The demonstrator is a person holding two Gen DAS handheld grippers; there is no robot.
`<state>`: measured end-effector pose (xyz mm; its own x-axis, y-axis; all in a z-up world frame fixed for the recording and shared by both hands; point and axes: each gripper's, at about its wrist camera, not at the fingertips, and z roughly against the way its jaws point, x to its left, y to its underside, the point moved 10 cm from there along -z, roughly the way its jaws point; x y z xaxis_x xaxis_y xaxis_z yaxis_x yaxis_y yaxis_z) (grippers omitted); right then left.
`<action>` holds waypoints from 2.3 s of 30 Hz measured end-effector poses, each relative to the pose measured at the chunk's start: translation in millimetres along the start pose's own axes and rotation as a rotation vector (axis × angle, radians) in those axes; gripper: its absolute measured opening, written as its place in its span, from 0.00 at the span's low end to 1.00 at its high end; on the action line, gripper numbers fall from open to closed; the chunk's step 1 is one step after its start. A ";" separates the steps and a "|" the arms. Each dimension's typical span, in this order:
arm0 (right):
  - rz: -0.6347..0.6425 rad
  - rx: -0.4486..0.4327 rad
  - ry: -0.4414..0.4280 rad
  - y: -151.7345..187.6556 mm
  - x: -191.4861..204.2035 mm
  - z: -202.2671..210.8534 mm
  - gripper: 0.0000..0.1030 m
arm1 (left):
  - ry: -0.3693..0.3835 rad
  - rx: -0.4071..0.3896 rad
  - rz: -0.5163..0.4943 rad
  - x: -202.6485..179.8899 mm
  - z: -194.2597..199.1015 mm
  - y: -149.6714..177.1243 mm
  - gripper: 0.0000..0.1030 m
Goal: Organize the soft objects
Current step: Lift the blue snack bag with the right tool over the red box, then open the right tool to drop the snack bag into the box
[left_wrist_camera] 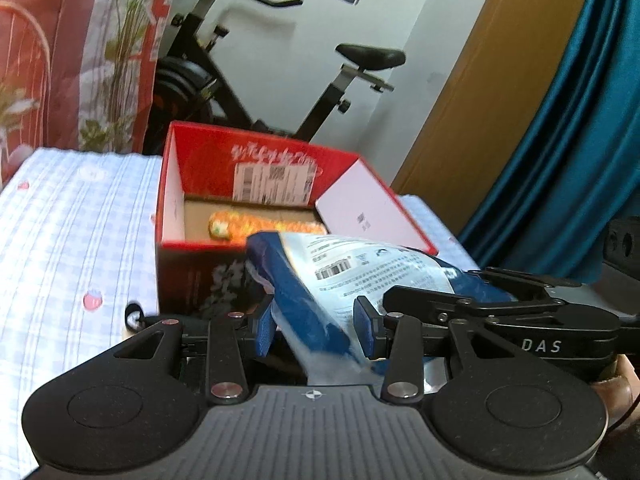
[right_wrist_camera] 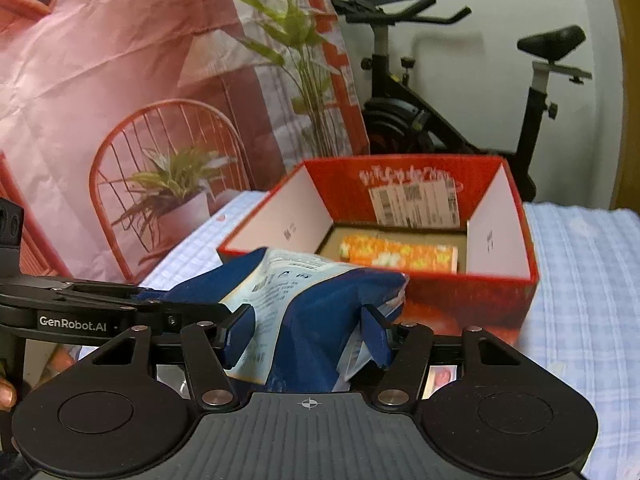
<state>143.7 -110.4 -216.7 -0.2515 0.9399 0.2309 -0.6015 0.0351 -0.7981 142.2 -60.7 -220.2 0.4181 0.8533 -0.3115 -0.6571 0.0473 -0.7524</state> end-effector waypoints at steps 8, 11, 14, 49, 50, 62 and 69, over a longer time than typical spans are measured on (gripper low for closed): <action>0.030 -0.028 -0.009 -29.6 1.2 0.0 0.55 | 0.015 -0.045 -0.019 -4.0 -0.9 -25.7 0.42; 0.034 -0.034 -0.010 -36.9 0.7 -1.7 0.55 | 0.018 -0.054 -0.022 -4.4 -2.8 -31.3 0.42; 0.041 -0.038 -0.013 -41.4 1.0 -2.7 0.55 | 0.023 -0.060 -0.020 -2.1 -2.0 -32.4 0.42; 0.163 0.063 0.042 -115.9 -65.7 -136.5 0.54 | -0.033 0.048 0.039 60.9 -117.6 -105.5 0.40; 0.169 0.075 0.048 -114.6 -67.2 -143.1 0.54 | -0.045 0.051 0.031 62.9 -119.9 -106.0 0.40; 0.209 0.231 0.140 -93.2 -72.1 -198.0 0.50 | -0.183 0.099 -0.083 80.4 -133.3 -106.2 0.41; 0.225 0.278 0.202 -82.6 -75.1 -195.7 0.51 | -0.230 0.093 -0.144 77.8 -120.4 -106.8 0.41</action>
<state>360.6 -117.4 -277.0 -0.2626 0.9625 -0.0683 -0.7373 -0.2458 -0.6292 320.4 -61.9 -234.0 0.3647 0.9294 -0.0576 -0.6608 0.2147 -0.7192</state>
